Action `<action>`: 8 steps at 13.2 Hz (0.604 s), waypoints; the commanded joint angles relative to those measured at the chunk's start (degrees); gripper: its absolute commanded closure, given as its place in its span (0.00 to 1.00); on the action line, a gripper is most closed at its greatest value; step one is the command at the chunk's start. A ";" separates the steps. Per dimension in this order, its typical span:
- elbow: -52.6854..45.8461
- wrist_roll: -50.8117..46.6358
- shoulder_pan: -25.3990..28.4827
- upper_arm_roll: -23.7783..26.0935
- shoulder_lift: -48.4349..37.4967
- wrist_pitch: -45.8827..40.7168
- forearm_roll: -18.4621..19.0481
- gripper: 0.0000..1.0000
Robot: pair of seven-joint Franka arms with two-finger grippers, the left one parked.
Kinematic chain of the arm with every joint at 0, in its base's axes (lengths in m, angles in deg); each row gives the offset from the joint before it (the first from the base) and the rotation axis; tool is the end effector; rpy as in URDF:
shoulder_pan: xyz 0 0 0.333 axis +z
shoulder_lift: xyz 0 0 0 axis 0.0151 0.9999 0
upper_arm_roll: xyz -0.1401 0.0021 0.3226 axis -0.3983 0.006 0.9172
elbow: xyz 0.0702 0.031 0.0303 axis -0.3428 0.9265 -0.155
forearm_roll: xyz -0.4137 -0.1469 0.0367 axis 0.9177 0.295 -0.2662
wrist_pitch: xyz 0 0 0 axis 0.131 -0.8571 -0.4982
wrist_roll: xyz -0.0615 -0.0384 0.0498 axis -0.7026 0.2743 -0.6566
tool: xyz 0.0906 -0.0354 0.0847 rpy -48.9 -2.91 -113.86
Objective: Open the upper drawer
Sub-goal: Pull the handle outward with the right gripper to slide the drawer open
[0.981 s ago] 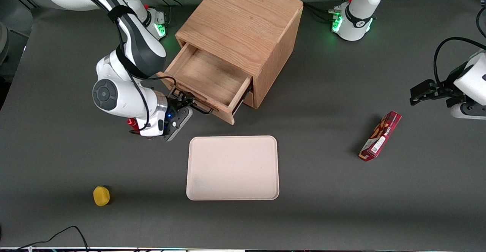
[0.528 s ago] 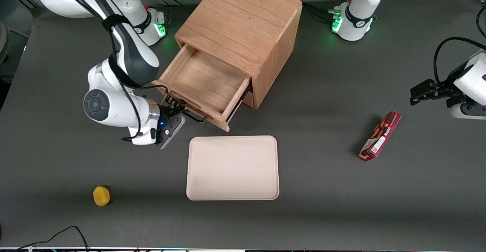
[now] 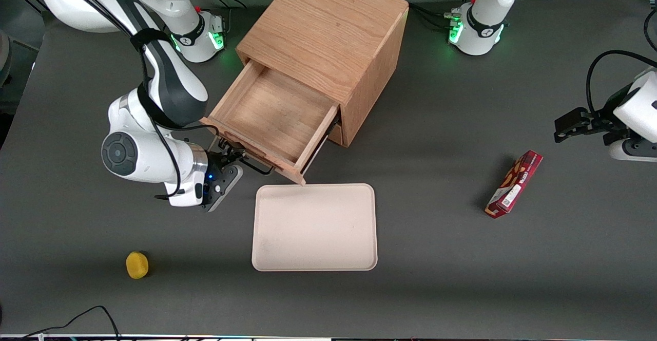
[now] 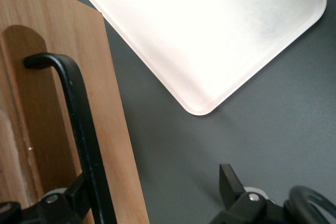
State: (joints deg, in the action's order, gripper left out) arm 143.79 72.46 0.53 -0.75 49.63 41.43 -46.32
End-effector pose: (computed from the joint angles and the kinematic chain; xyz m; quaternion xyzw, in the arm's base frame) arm 0.6745 0.2460 0.3684 -0.9116 -0.3845 0.0545 0.1350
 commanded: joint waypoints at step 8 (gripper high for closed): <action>-12.92 1.08 0.51 -1.58 7.42 -7.54 5.59 0.00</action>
State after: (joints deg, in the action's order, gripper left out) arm 134.20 72.59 0.59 -1.71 55.33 34.97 -42.51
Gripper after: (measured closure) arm 0.000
